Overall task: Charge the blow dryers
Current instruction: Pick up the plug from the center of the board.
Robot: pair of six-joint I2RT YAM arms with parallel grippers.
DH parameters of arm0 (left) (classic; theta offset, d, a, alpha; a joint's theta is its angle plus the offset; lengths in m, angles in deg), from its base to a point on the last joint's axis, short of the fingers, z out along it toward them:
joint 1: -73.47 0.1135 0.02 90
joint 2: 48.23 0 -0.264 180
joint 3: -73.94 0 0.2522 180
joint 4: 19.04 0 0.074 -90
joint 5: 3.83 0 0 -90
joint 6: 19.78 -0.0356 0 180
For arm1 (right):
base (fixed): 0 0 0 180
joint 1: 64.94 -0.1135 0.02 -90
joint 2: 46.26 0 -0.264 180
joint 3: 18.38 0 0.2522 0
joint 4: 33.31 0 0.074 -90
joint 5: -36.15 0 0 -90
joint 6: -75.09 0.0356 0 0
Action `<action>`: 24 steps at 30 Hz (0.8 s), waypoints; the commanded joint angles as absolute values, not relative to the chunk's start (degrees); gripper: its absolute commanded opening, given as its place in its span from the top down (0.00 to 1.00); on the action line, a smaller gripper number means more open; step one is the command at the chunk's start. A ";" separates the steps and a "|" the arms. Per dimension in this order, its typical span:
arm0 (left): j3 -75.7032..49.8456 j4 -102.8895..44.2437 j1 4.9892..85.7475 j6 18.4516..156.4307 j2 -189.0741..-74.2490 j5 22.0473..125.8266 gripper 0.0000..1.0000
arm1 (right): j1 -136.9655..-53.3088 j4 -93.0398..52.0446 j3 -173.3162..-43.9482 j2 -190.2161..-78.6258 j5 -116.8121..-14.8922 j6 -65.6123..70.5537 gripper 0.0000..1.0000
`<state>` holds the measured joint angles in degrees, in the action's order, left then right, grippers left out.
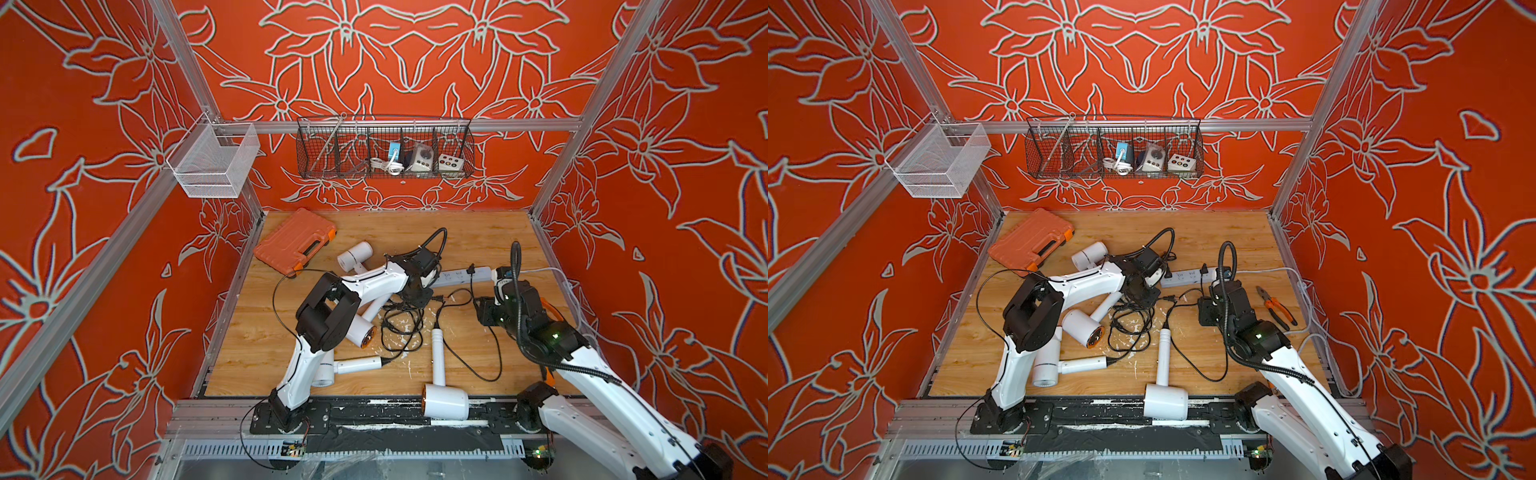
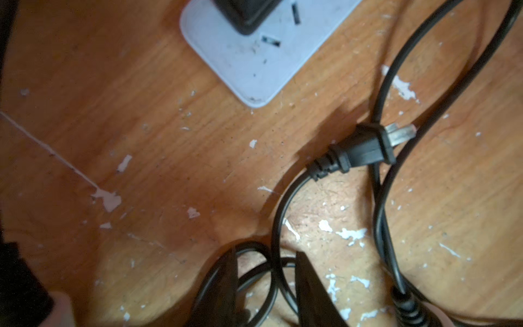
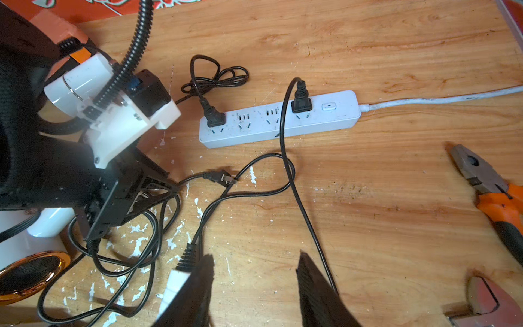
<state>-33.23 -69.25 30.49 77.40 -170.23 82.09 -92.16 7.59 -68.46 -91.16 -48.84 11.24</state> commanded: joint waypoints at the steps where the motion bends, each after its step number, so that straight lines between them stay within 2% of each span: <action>1: -34.73 -72.04 28.72 78.58 -170.45 82.62 0.66 | -91.57 7.59 -67.65 -90.37 -49.48 9.84 0.50; 15: -29.61 -72.81 27.76 82.96 -170.43 86.96 0.67 | -91.04 9.18 -66.18 -86.20 -49.62 9.69 0.50; 17: -30.08 -72.21 27.76 83.42 -170.54 86.53 0.73 | -91.04 9.41 -66.02 -85.69 -49.55 9.82 0.50; 22: -32.72 -72.57 27.85 83.76 -169.48 87.74 1.00 | -90.99 10.22 -65.60 -85.12 -48.85 9.09 0.50; 24: -33.78 -73.58 27.85 83.59 -168.79 88.60 1.00 | -91.04 10.50 -65.40 -85.19 -48.58 8.57 0.51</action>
